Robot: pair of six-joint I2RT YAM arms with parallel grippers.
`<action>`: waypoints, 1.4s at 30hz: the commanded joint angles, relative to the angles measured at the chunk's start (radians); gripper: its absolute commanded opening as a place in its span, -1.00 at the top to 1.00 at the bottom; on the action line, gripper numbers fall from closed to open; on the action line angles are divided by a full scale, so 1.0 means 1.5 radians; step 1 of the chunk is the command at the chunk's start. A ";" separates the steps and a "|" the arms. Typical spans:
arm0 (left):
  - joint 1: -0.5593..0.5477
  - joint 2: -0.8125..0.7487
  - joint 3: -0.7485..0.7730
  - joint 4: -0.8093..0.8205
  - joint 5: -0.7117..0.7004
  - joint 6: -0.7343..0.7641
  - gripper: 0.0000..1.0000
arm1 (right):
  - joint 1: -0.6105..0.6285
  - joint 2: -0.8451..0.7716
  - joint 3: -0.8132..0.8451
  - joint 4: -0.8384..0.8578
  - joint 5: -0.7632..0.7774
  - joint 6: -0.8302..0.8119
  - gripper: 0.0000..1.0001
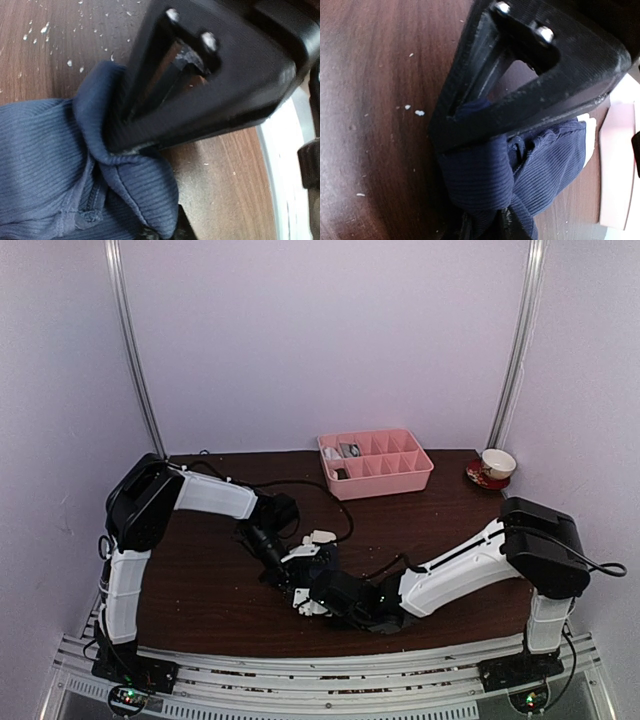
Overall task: Roll the underwear
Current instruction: Roll the underwear at the center of the board.
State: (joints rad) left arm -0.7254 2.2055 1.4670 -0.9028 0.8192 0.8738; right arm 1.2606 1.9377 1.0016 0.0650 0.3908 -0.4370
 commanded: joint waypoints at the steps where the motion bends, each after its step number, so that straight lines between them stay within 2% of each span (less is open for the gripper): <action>1: 0.005 -0.003 -0.022 -0.014 -0.108 -0.013 0.67 | -0.006 0.031 0.014 -0.085 -0.052 0.031 0.77; 5: 0.006 -0.049 -0.039 0.005 -0.134 -0.022 0.31 | -0.011 0.025 0.013 -0.094 -0.077 0.051 0.96; 14: 0.029 -0.182 -0.138 0.087 -0.187 -0.015 -0.30 | -0.037 0.016 0.044 -0.136 -0.156 0.089 1.00; 20: 0.051 -0.328 -0.285 0.201 -0.256 0.045 -0.38 | -0.073 0.021 0.084 -0.204 -0.268 0.132 1.00; 26: 0.049 -0.468 -0.488 0.422 -0.341 0.130 -0.38 | -0.120 0.054 0.168 -0.310 -0.465 0.188 1.00; 31: 0.027 -0.563 -0.628 0.625 -0.377 0.168 -0.38 | -0.145 0.080 0.208 -0.343 -0.597 0.254 1.00; 34: 0.001 -0.615 -0.673 0.703 -0.369 0.175 -0.38 | -0.167 0.089 0.219 -0.334 -0.673 0.291 1.00; 37: -0.033 -0.650 -0.704 0.754 -0.350 0.187 -0.38 | -0.187 0.099 0.235 -0.339 -0.701 0.307 1.00; 42: -0.103 -0.628 -0.722 0.798 -0.387 0.205 -0.39 | -0.202 0.114 0.265 -0.361 -0.702 0.312 1.00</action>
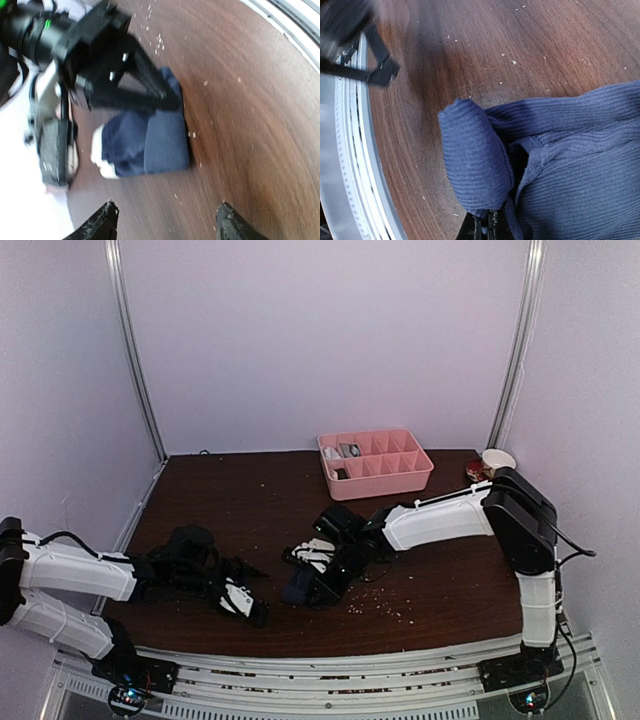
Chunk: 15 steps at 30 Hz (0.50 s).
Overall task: Roll the underwear
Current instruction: Roll the underwear at the center of the board.
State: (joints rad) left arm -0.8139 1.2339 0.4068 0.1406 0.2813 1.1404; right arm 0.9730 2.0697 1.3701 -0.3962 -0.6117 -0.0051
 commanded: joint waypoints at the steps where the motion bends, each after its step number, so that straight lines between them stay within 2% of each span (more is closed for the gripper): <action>1: -0.057 0.035 -0.016 0.113 -0.040 0.030 -0.39 | -0.013 0.029 0.022 -0.053 -0.034 0.025 1.00; 8: -0.118 0.151 -0.003 0.215 -0.148 0.022 -0.31 | -0.021 0.045 0.028 -0.057 -0.031 0.023 1.00; 15: -0.139 0.200 0.020 0.236 -0.164 0.015 -0.26 | -0.025 0.051 0.026 -0.061 -0.028 0.014 1.00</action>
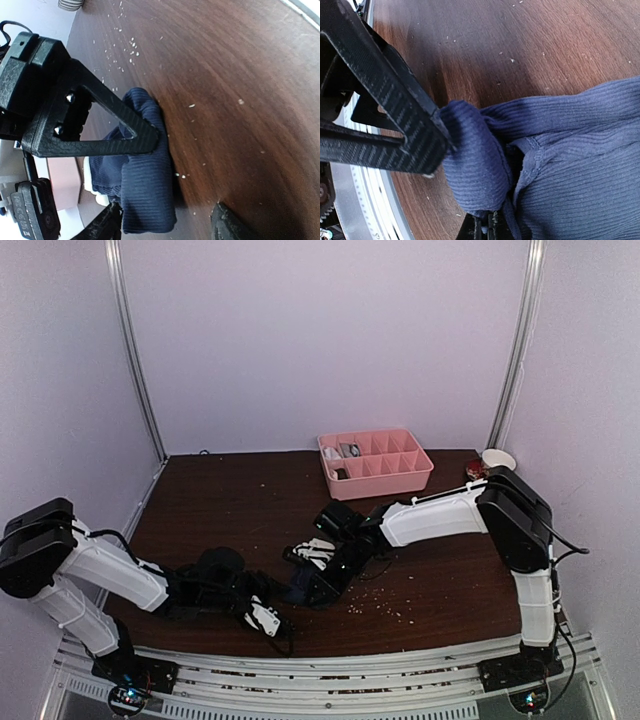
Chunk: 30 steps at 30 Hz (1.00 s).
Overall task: Roll the underwear
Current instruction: Roll the underwear at the center of the board.
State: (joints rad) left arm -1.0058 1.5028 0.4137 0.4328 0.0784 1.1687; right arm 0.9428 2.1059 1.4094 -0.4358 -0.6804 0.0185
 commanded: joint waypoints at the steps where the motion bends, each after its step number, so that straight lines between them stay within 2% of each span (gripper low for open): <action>1: -0.013 0.026 0.019 0.042 -0.032 -0.004 -0.25 | -0.006 0.027 -0.001 -0.035 0.018 -0.003 1.00; 6: -0.018 0.068 0.045 0.031 -0.059 -0.017 0.03 | -0.008 0.030 -0.002 -0.036 0.018 -0.012 1.00; 10: -0.019 0.098 0.058 0.035 -0.074 -0.026 0.08 | -0.011 0.032 -0.005 -0.037 0.015 -0.015 1.00; 13: -0.020 0.119 0.067 0.044 -0.093 -0.030 0.25 | -0.013 0.033 -0.005 -0.037 0.015 -0.018 1.00; 14: -0.020 0.125 0.071 0.044 -0.102 -0.033 0.33 | -0.014 0.034 -0.003 -0.039 0.015 -0.020 1.00; 16: -0.020 0.134 0.079 0.033 -0.106 -0.039 0.72 | -0.015 0.036 -0.001 -0.045 0.015 -0.023 1.00; 18: -0.021 0.136 0.084 0.005 -0.104 -0.043 1.00 | -0.018 0.036 -0.001 -0.048 0.015 -0.026 1.00; 20: -0.021 0.135 0.094 -0.036 -0.101 -0.049 1.00 | -0.019 0.033 0.000 -0.052 0.016 -0.031 1.00; 22: -0.021 0.132 0.110 -0.115 -0.086 -0.066 1.00 | -0.020 0.018 0.000 -0.056 0.011 -0.046 0.90; 27: -0.020 0.168 0.215 -0.376 -0.002 -0.130 1.00 | -0.018 -0.090 -0.057 -0.009 0.005 -0.068 0.48; 30: -0.017 0.207 0.267 -0.471 0.042 -0.161 1.00 | -0.018 -0.158 -0.111 0.029 0.016 -0.071 0.27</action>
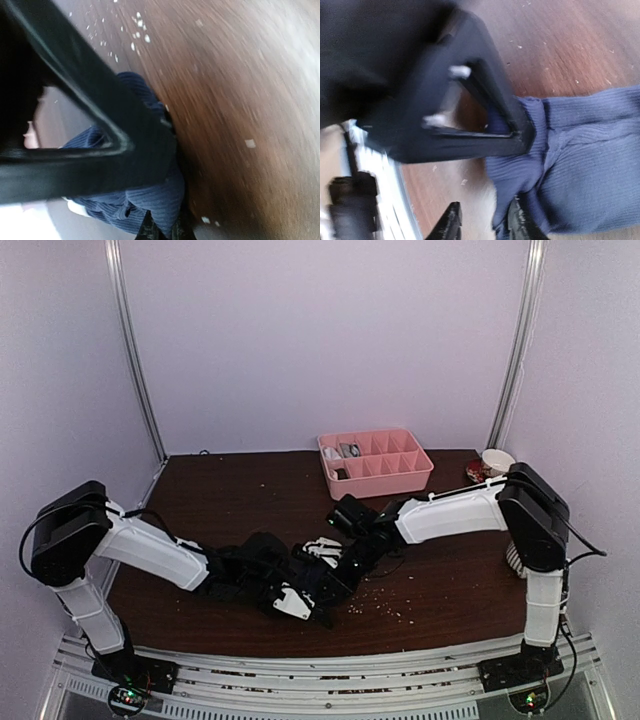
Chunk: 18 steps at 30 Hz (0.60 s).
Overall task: Roll the underwear
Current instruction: Roll the underwear at the center of the board.
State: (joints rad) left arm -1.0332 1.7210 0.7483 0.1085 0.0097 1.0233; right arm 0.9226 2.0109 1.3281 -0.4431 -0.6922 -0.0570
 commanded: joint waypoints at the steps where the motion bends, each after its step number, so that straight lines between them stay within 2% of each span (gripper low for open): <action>1: 0.005 0.072 0.061 -0.278 0.106 -0.070 1.00 | -0.004 -0.119 -0.077 0.048 0.030 -0.018 0.24; 4: 0.015 0.090 0.095 -0.327 0.150 -0.092 1.00 | -0.003 -0.196 -0.146 0.087 0.047 -0.011 0.20; 8: 0.028 0.105 0.145 -0.392 0.188 -0.115 1.00 | -0.002 -0.324 -0.263 0.140 0.128 0.014 0.14; 12: 0.034 0.136 0.209 -0.467 0.214 -0.141 1.00 | 0.020 -0.441 -0.363 0.168 0.286 0.044 0.06; 18: 0.075 0.191 0.311 -0.579 0.280 -0.152 1.00 | 0.126 -0.597 -0.483 0.234 0.521 0.021 -0.13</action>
State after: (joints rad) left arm -0.9531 1.9129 1.1763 -0.4740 0.3370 0.8333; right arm 1.0149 1.2304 0.6846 -0.1986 -0.2073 -0.0151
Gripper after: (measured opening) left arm 0.047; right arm 0.550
